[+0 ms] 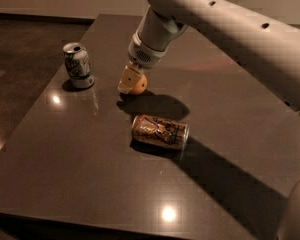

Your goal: Pick orange

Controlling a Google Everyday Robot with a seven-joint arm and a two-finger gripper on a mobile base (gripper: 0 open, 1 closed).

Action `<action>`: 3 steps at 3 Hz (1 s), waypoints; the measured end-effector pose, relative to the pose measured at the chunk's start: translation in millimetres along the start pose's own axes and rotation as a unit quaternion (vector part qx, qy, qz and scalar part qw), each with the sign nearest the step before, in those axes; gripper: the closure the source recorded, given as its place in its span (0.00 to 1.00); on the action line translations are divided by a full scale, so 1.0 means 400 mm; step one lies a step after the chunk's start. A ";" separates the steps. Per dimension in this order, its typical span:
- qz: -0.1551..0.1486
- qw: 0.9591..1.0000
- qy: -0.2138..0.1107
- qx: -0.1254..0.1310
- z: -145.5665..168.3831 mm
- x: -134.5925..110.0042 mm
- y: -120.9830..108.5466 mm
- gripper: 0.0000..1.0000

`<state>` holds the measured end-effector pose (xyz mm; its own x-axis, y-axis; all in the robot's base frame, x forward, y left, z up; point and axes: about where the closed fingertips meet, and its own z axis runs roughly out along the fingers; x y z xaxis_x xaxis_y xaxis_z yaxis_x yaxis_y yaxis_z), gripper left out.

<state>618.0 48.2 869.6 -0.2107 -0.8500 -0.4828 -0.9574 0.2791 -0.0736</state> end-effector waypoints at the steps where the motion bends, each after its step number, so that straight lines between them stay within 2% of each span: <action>1: -0.003 1.000 -0.010 -0.003 -0.071 -0.001 -0.014 0.85; 2: -0.012 1.000 -0.016 -0.002 -0.164 -0.007 -0.042 1.00; 3: -0.033 0.999 -0.029 0.001 -0.290 -0.023 -0.063 1.00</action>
Offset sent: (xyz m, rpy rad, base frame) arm 0.0096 -0.0596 0.1117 0.0388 -0.0443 0.0382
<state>621.2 -2.7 977.1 -0.1354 -0.8389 -0.5271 -0.9685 0.2243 -0.1083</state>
